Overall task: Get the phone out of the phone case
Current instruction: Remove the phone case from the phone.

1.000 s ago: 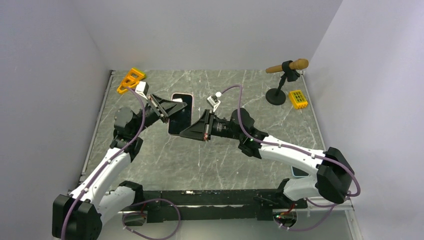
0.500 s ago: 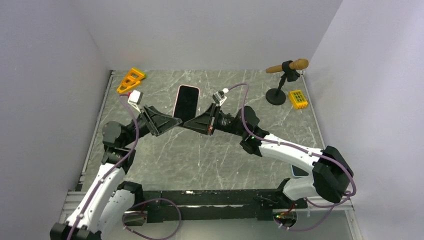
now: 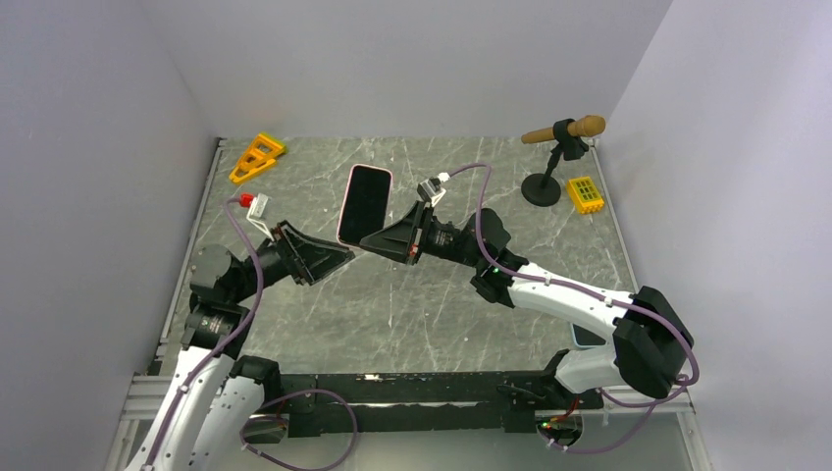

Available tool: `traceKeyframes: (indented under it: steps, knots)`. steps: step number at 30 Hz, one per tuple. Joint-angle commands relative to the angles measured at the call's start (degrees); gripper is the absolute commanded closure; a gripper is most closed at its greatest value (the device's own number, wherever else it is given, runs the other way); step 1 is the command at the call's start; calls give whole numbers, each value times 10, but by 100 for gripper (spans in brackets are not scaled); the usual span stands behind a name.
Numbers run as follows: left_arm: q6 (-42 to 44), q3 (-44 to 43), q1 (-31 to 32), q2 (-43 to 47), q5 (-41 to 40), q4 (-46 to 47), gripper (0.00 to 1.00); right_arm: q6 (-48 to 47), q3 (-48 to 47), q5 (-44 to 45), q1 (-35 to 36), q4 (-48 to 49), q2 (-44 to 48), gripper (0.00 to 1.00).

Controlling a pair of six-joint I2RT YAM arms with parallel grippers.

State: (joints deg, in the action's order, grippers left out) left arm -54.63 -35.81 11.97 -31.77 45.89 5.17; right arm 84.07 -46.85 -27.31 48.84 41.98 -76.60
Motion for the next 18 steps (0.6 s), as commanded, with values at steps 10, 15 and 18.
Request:
traceKeyframes:
  steps: [10, 15, 18]
  knots:
    - [-56, 27, -3, -12, -7, 65, 53, 20, -21, 8, 2, 106, 22, 100]
    - [-82, 43, -3, -16, -17, 89, 59, 28, -20, 9, 4, 121, 17, 100]
    - [-85, 42, -3, -18, -23, 87, 61, 29, -21, 9, 8, 126, 15, 100]
